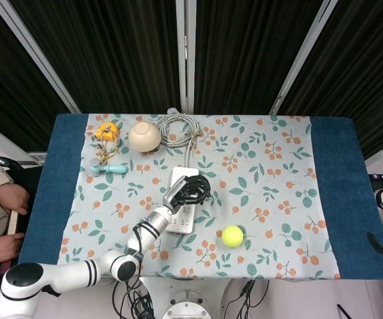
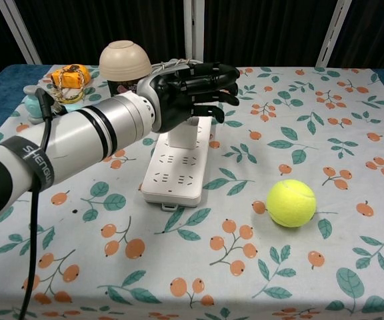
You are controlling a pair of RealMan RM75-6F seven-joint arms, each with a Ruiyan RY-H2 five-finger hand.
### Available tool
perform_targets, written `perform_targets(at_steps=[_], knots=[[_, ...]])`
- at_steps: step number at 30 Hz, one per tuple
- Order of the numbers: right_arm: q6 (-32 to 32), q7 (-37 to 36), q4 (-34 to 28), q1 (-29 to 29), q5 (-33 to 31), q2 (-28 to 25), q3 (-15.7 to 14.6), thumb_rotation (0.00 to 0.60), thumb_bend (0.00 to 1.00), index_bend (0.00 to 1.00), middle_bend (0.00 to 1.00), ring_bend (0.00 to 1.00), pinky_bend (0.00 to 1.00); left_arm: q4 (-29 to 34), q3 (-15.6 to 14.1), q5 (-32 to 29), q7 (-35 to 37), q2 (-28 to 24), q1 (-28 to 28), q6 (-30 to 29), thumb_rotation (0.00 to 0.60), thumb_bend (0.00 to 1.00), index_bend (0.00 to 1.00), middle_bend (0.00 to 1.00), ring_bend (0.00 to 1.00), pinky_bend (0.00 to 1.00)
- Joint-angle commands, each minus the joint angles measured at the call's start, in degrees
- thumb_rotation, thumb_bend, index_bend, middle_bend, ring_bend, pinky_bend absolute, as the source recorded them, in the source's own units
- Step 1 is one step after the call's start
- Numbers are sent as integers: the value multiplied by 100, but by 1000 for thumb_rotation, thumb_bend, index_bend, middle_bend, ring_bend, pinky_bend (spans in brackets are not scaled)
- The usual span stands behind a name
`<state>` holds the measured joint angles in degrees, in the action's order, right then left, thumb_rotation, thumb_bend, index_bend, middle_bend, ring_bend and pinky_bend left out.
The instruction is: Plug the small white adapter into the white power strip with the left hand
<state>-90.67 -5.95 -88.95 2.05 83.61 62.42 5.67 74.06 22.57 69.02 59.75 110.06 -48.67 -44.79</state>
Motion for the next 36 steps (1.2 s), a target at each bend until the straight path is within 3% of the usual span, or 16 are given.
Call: perform_targets(at_steps=[1,36], knots=[[-1,5,-2,-1,1,3,1,600,155,1,177,0,70,-40,1,-1,5,21,10,32,600,432,567,603,482,647],[-26,121,-104,9,3,-22,5,600,155,1,177,0,70,-196,8,137,352,-25,263,269,600,432,567,598,480,646]])
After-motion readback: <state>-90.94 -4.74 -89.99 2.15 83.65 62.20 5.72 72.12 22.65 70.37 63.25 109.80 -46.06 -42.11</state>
